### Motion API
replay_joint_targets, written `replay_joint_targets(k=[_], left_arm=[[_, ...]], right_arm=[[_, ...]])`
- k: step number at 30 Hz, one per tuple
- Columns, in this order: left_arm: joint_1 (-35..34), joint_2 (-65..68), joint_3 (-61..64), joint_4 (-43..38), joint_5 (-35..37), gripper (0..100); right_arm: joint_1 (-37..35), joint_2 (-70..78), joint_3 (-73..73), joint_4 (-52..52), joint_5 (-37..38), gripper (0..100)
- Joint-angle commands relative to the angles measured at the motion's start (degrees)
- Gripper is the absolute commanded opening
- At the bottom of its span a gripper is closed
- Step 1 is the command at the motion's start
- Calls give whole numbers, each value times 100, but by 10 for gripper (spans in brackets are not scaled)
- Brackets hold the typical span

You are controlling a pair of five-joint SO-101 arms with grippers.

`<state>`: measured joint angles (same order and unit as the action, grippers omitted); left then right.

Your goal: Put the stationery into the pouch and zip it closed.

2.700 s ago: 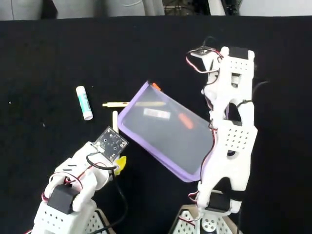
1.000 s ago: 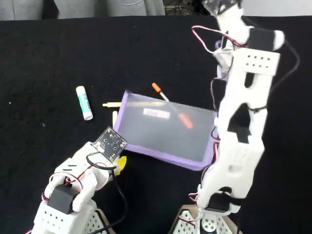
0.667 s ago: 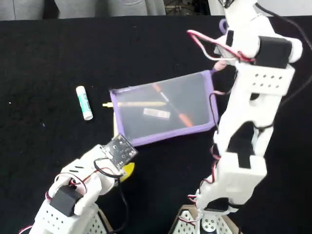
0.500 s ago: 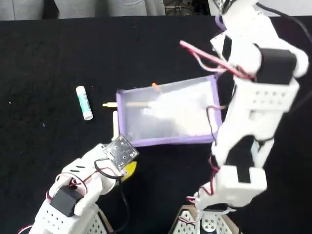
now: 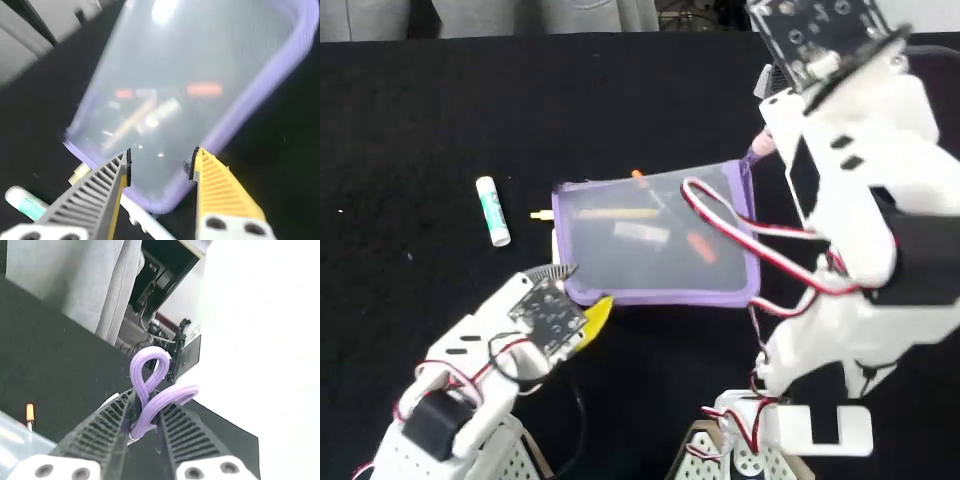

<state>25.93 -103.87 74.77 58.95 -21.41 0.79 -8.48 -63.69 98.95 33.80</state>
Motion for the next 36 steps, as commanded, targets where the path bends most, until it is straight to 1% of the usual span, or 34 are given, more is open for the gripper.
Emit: replay_joint_targets(k=[1, 4, 7, 10, 12, 18, 21, 25, 29, 31, 33, 36], left_arm=[[57, -18, -831, -132, 88, 221], [13, -9, -1182, -132, 88, 221], [13, -9, -1420, -132, 88, 221], [4, -9, -1596, -132, 62, 221], [4, -9, -1675, -132, 53, 221], [4, -9, -1982, -105, 44, 221], [4, -9, -2097, -97, 44, 221], [4, -9, -2220, -97, 35, 221], [4, -9, -2343, -79, -220, 220], [-40, -9, -2325, -35, -220, 220], [-242, -9, -2334, 88, -202, 220], [-541, -9, -2334, 62, -202, 221]], right_arm=[[-105, -365, -233, -202, -369, 11], [-299, -593, -233, -299, -607, 11], [-844, -857, -233, -70, -651, 11], [-1600, -1147, -189, 202, -659, 11], [-1899, -1341, -40, 229, -659, 11], [-2268, -1947, 1059, 229, -677, 11], [-2479, -2185, 1587, 220, -888, 11], [-2804, -2475, 2088, 220, -932, 11], [-2822, -2651, 2501, 211, -941, 11], [-2831, -2624, 2659, 176, -976, 11], [-2822, -2571, 2677, -9, -1222, 11], [-2699, -2492, 2404, -484, -1468, 11]])
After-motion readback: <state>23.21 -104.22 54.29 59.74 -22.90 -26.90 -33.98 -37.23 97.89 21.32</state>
